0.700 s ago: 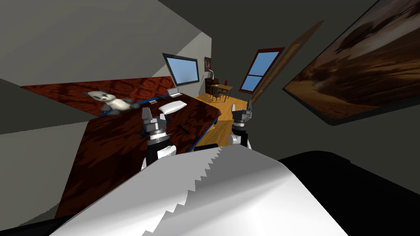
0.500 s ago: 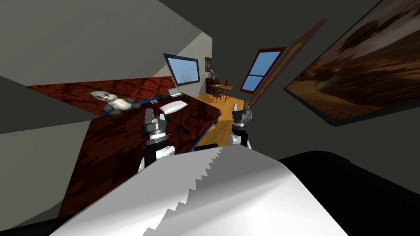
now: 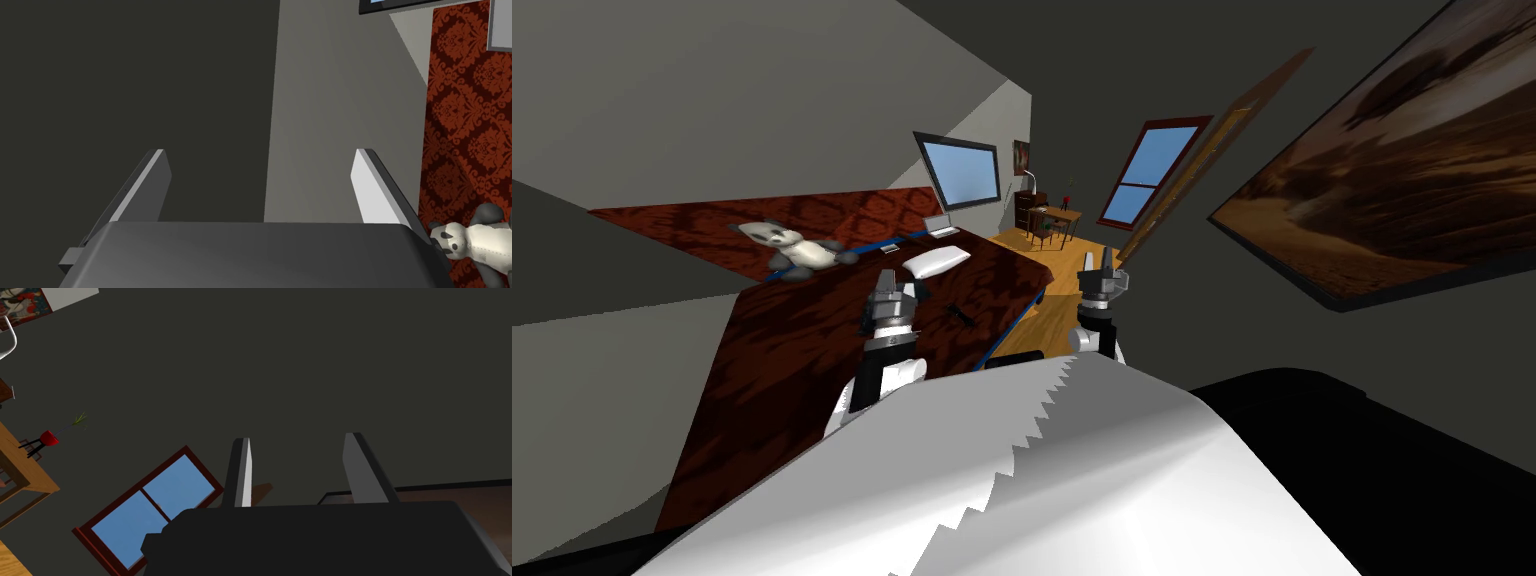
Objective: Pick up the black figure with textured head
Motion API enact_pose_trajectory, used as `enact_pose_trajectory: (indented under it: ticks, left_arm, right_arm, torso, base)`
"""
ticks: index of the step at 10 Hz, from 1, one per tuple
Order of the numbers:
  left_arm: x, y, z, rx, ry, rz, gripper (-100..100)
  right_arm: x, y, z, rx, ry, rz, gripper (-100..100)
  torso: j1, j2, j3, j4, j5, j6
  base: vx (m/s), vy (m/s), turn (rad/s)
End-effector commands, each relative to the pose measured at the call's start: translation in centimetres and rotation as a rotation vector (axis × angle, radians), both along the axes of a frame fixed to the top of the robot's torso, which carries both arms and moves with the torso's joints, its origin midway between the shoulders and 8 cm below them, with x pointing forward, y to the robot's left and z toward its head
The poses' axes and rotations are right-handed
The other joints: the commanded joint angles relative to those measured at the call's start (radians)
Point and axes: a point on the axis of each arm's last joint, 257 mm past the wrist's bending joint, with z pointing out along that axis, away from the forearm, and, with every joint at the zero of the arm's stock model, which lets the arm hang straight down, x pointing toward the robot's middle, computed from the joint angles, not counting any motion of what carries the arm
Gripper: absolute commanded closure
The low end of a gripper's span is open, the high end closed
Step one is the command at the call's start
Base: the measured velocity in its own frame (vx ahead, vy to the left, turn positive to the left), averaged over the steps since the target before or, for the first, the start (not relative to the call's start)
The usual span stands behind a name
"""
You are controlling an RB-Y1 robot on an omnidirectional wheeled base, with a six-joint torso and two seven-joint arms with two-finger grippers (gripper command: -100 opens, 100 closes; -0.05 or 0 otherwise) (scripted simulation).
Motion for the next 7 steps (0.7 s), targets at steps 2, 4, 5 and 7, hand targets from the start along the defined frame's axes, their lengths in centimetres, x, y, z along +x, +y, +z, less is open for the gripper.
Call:
enact_pose_trajectory:
  ticks: [2,4,5,7]
  left_arm:
    - [0.9,1.6,-3.5,0.051,0.113,0.009,-100]
    - [1.5,3.4,-6.9,0.084,0.216,0.022,-100]
    - [1.5,3.4,-6.8,0.09,0.217,0.02,-100]
    - [1.7,4.4,-8.8,0.109,0.274,0.027,-100]
  right_arm:
    - [0.0,0.0,0.0,0.0,0.0,0.0,0]
    - [0.0,0.0,0.0,0.0,0.0,0.0,0]
    - [0.0,0.0,0.0,0.0,0.0,0.0,0]
    - [0.0,0.0,0.0,0.0,0.0,0.0,0]
  torso:
    - [0.0,0.0,0.0,0.0,0.0,0.0]
    - [-0.001,-0.002,-0.001,0.0,0.0,0.0]
    - [-0.001,-0.002,-0.001,0.0,0.0,0.0]
    - [-0.001,-0.001,-0.001,0.0,0.0,0.0]
  base:
    - [0.037,0.005,-0.01]
    - [0.055,-0.009,-0.034]
    - [0.043,-0.009,-0.008]
    - [0.038,-0.007,-0.026]
